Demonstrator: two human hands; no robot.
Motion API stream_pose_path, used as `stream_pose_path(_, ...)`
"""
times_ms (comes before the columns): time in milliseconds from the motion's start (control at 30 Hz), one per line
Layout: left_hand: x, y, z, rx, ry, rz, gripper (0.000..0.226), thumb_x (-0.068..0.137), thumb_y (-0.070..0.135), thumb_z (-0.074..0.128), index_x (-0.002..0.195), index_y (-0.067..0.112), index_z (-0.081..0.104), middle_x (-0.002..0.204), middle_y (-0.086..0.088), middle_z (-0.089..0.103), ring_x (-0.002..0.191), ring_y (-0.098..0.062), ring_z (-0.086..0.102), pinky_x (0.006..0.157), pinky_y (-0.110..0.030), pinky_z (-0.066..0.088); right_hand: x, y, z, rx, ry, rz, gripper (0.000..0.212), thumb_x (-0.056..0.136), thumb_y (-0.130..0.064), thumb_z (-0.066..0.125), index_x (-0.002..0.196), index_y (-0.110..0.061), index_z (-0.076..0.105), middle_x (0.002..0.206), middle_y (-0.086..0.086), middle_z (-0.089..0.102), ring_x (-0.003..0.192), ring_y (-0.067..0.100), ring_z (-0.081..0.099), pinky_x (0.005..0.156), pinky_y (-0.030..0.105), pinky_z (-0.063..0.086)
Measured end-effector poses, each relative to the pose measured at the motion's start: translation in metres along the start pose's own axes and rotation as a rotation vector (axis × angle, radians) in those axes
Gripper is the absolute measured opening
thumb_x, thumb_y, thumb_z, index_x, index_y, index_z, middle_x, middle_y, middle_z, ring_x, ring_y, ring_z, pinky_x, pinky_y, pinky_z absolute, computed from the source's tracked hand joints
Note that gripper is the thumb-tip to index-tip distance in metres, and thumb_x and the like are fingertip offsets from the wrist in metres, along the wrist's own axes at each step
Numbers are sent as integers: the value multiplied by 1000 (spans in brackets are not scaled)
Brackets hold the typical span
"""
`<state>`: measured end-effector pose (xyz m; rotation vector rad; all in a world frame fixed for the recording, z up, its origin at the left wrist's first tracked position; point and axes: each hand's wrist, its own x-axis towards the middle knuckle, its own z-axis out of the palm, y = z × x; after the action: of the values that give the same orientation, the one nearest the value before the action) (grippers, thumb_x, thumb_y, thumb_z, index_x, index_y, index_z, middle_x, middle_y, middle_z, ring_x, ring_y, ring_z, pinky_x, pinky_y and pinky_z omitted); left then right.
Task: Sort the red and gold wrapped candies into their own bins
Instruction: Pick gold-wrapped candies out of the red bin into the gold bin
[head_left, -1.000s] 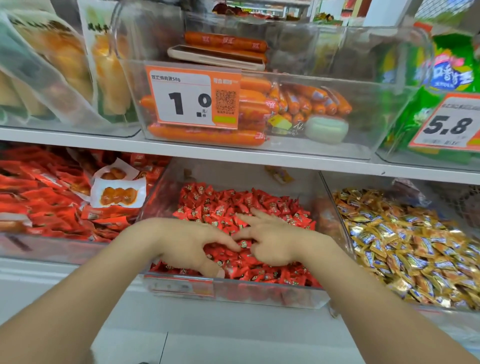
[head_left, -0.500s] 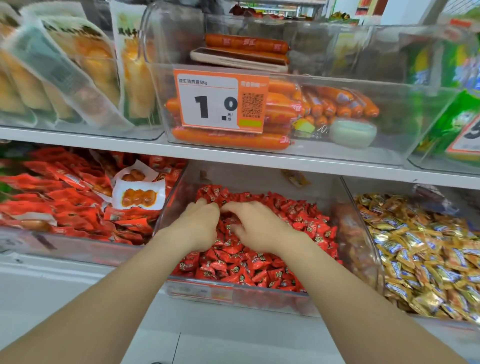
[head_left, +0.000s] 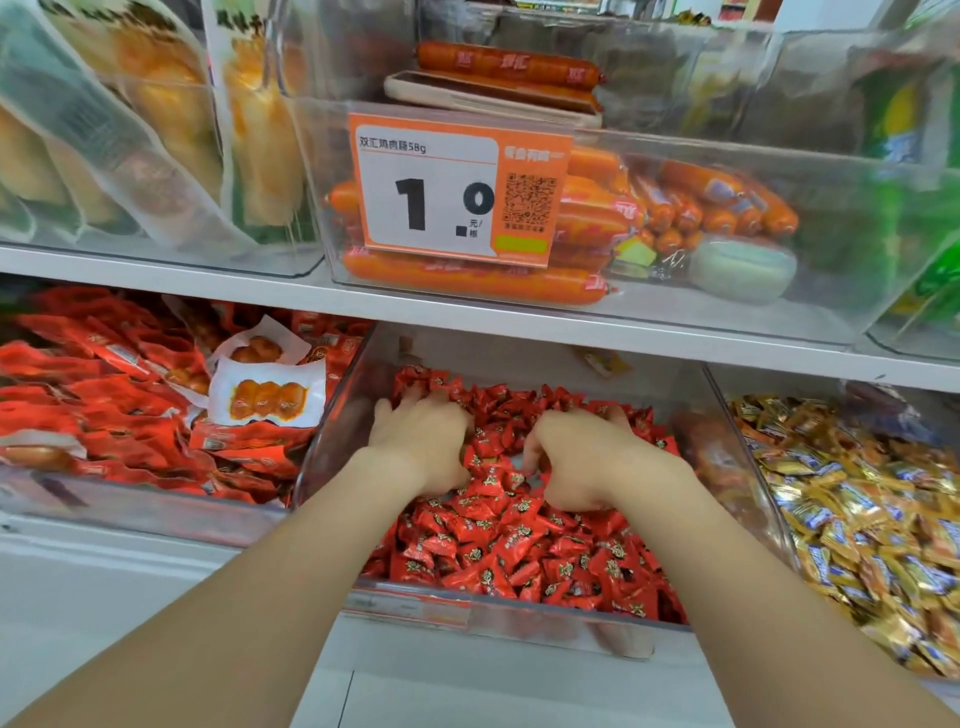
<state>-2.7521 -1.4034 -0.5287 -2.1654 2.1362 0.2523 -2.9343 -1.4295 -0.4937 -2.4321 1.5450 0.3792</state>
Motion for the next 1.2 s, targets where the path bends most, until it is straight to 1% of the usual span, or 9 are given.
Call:
stream_pose_path(200,2,7,3,-23,5,15,21,86,39,72,77,30,55,110,8,64,126,-27,43,109,-60,27,-8,6,8,52,135,-39,27,92,-28,62,117,-34,70,124,-8,65,131,21,48,120,61,12)
stream_pose_path(333,-3,6,-2,-105,5,13,11,84,25,63,75,29,57,98,11,62,117,-24,46,105,-59,27,7,-1,17,125,319,-95,31,97,-20,55,119,-34,72,127,-6,69,129,23,51,116,46,30)
stream_pose_path(433,-7,3,-8,-164,13,5,9,82,20,58,76,26,55,98,7,63,110,-24,51,105,-55,33,21,-4,20,147,249,-146,32,96,-36,68,128,-31,68,132,-4,66,127,25,56,111,42,43)
stream_pose_path(567,-6,-4,-17,-321,168,0,23,84,25,62,69,20,45,78,0,57,85,-29,57,73,-37,42,28,-10,18,52,101,-163,66,82,-51,79,143,-38,57,142,-5,60,134,25,52,115,53,39)
stream_pose_path(700,-7,-10,-20,-371,395,-15,33,72,31,68,61,8,47,61,-7,54,59,-26,53,52,-32,41,36,-15,24,-34,101,-158,66,79,-46,85,140,-37,59,133,-4,63,128,25,57,112,49,38)
stream_pose_path(833,-13,-8,-20,-346,365,-32,26,73,25,68,65,11,48,63,-6,55,63,-29,56,56,-31,39,43,-8,25,26,131,-190,50,83,-38,86,128,-28,66,112,0,64,107,26,64,83,32,50)
stream_pose_path(967,-21,-8,-24,-401,323,-35,19,79,12,62,89,18,48,85,-8,61,78,-33,62,69,-42,57,36,8,12,356,225,-193,66,83,-38,88,140,-22,60,89,-1,71,77,12,66,64,22,47)
stream_pose_path(1067,-24,-9,-26,-418,285,-8,27,84,9,58,104,25,50,88,-5,61,77,-28,63,70,-43,59,25,16,3,603,338,-163,70,82,-46,87,141,-31,53,82,-3,73,74,6,67,65,23,46)
stream_pose_path(1200,-24,-9,-29,-490,189,-41,40,87,8,63,118,32,65,79,4,55,88,-30,69,76,-35,58,7,22,3,731,366,-169,47,87,-48,82,125,-31,62,82,3,70,63,2,61,66,26,45)
